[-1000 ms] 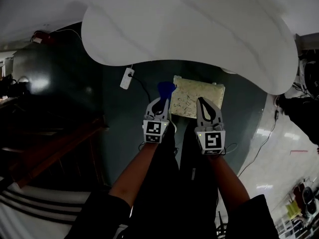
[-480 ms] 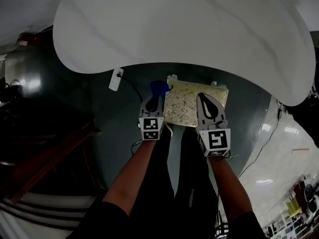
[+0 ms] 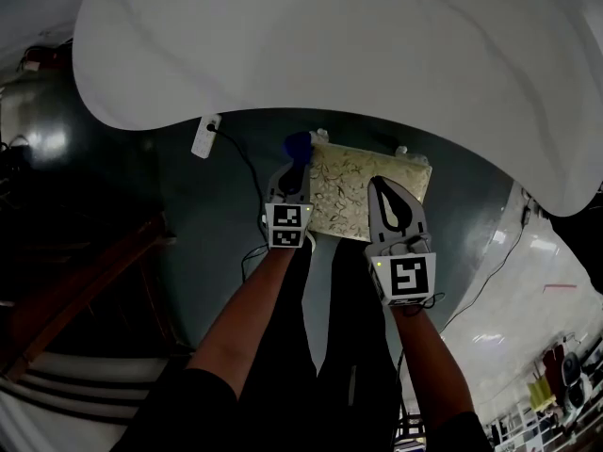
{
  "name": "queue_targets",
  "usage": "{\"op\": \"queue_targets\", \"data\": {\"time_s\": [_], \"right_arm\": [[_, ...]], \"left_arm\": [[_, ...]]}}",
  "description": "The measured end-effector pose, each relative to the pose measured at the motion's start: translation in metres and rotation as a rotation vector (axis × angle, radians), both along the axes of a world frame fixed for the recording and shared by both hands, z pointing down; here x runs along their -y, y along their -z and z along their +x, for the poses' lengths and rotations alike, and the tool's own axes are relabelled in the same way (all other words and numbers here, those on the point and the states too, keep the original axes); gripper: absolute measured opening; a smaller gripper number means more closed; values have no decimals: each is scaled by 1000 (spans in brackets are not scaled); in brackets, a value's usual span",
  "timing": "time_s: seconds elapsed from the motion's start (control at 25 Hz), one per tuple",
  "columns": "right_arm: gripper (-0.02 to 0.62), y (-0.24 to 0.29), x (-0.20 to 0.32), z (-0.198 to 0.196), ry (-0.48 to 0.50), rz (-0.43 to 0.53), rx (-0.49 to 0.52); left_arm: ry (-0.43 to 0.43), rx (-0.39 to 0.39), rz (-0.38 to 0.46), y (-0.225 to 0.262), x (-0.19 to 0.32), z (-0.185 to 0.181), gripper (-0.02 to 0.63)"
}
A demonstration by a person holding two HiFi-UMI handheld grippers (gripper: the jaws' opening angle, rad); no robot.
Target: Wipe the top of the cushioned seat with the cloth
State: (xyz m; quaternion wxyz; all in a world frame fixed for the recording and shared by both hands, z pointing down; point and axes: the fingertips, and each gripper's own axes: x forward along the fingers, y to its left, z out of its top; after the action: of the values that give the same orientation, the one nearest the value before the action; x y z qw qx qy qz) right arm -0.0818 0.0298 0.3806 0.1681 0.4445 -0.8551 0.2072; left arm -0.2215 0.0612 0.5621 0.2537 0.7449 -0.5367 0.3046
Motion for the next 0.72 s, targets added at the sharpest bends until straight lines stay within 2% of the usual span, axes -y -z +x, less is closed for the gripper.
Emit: {"op": "queue_targets", "data": {"time_s": [0.12, 0.2, 0.44, 0.72], "right_arm": [[38, -8, 2, 6, -14, -15, 0], [38, -15, -3, 9, -5, -24, 5], [38, -41, -2, 30, -5, -51, -3], [38, -52, 9, 35, 5, -44, -25]], "left_arm": [[-62, -58, -54, -29, 0, 21, 35], [-66, -78, -81, -42, -4, 24, 37], [-49, -56, -87, -58, 4, 26, 35], [-115, -55, -92, -66, -7, 40, 37]]}}
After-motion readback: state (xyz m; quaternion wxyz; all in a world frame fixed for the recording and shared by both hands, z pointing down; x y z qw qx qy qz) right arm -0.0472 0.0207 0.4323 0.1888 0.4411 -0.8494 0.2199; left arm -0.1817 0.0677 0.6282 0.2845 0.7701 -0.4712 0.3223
